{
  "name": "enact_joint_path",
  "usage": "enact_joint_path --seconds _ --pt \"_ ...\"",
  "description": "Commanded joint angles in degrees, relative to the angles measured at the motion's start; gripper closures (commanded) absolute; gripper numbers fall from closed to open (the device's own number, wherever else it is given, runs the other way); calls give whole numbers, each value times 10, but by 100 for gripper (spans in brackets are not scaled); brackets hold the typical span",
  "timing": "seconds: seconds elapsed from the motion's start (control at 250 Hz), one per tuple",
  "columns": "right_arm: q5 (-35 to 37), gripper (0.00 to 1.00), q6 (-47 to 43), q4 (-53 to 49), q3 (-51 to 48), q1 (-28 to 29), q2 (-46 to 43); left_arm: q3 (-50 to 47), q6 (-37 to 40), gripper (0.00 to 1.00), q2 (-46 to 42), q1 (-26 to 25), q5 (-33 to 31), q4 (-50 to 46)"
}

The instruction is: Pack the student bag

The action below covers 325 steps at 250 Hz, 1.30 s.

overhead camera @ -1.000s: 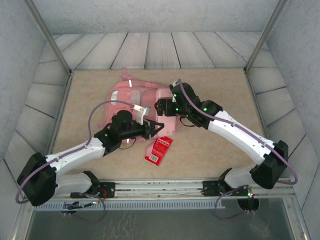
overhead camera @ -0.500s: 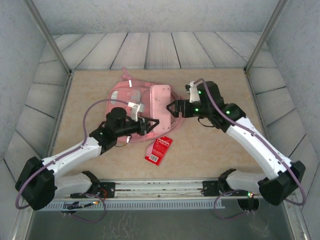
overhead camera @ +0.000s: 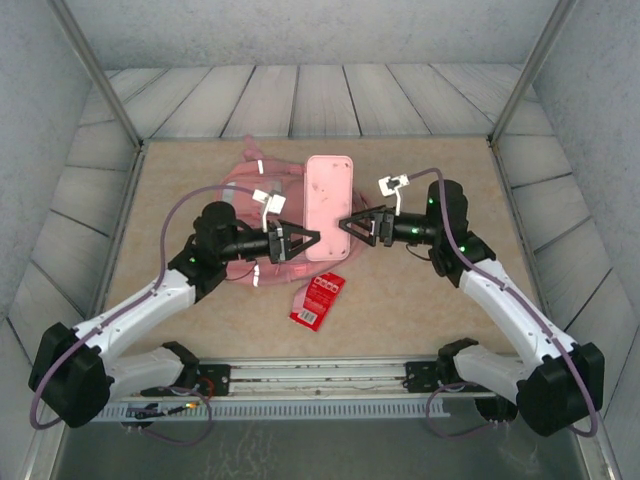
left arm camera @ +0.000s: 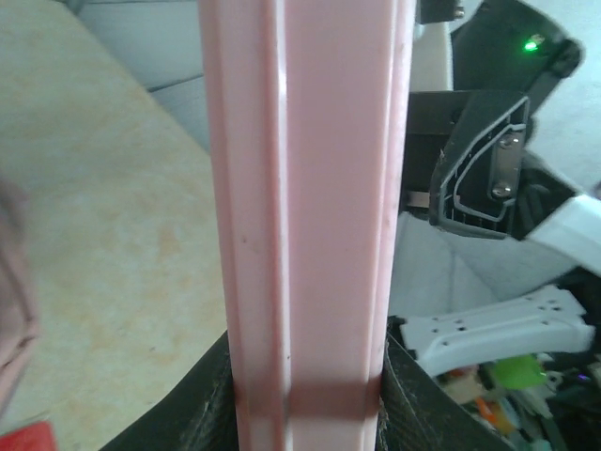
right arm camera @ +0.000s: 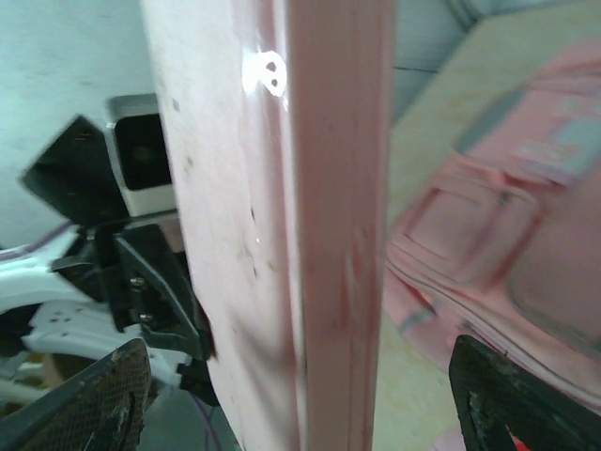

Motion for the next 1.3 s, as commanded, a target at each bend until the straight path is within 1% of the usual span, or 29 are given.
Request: enact_joint_path --seconds 0.0,0.084,0.208,0.336,0.544,0.66,0.759,0.843,0.955,1.035,1.063,1.107,1.131,1.215,1.295 --pt "-81 21 123 254 -33 -3 10 12 -55 76 4 5 57 100" --pt "-88 24 174 338 -44 -3 20 16 -63 76 10 6 61 110" --pt "-89 29 200 379 -47 -3 22 24 -68 76 19 7 68 115" --pt "-87 39 207 379 -38 -4 23 29 -83 76 32 7 78 134" --pt "-88 54 210 374 -30 -3 31 33 -85 76 41 7 82 134" --pt "-84 58 208 374 -32 -4 33 35 -85 76 45 7 85 135" --pt "-79 64 206 371 -30 -4 36 37 -86 76 49 7 87 134" --pt "-73 68 204 366 -30 -5 36 37 -88 74 52 8 87 134" --pt "-67 74 196 346 -25 -8 33 37 -87 69 50 9 85 130" --pt "-58 75 189 329 -24 -13 27 35 -83 63 48 10 82 122" --pt "-53 76 187 321 -25 -16 25 35 -80 59 48 11 81 117" --pt "-46 76 182 307 -25 -21 20 35 -72 48 45 13 75 105" --pt "-41 76 179 299 -27 -26 16 34 -66 44 43 14 70 95" --pt "-25 79 162 248 -23 -46 4 29 -40 34 35 16 49 67" --pt "-14 80 142 185 -17 -71 -10 25 -6 31 29 16 5 22"
